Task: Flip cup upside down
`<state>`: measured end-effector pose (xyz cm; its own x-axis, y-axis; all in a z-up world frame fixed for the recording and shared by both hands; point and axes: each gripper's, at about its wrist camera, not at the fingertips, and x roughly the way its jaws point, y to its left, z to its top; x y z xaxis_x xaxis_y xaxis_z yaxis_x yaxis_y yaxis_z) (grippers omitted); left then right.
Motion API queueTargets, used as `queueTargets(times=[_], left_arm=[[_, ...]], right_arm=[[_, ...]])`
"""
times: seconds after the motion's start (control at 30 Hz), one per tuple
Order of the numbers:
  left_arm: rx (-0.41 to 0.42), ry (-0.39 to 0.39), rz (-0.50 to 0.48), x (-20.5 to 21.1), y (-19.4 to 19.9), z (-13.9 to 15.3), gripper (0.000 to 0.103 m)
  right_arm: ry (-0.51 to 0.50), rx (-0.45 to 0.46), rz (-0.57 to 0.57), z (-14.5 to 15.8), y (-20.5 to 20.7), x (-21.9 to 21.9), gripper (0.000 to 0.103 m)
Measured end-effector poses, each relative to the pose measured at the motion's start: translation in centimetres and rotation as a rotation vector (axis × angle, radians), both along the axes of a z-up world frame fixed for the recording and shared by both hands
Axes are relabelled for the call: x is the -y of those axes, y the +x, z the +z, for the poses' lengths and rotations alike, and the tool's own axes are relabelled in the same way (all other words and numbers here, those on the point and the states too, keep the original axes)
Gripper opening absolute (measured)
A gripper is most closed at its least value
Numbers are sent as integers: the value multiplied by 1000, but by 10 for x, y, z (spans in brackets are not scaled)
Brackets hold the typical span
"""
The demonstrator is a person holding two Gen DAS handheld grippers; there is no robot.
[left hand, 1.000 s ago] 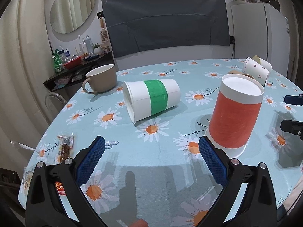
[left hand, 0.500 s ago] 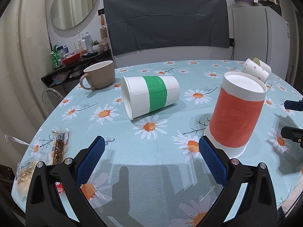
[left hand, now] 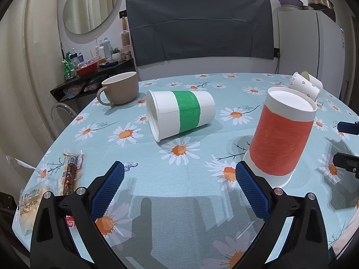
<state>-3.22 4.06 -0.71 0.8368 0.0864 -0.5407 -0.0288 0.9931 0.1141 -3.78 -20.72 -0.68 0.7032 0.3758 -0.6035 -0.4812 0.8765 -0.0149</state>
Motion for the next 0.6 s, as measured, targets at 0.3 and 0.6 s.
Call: queueTargets(times=[0.3,0.6], left_arm=[[11,20,0,3,-2,0,97],[11,23,-3,4,-2,0,97]], right_arm=[[-4,-5,3,0,1,1,94],[-3,-9,6,0,2,-1,94]])
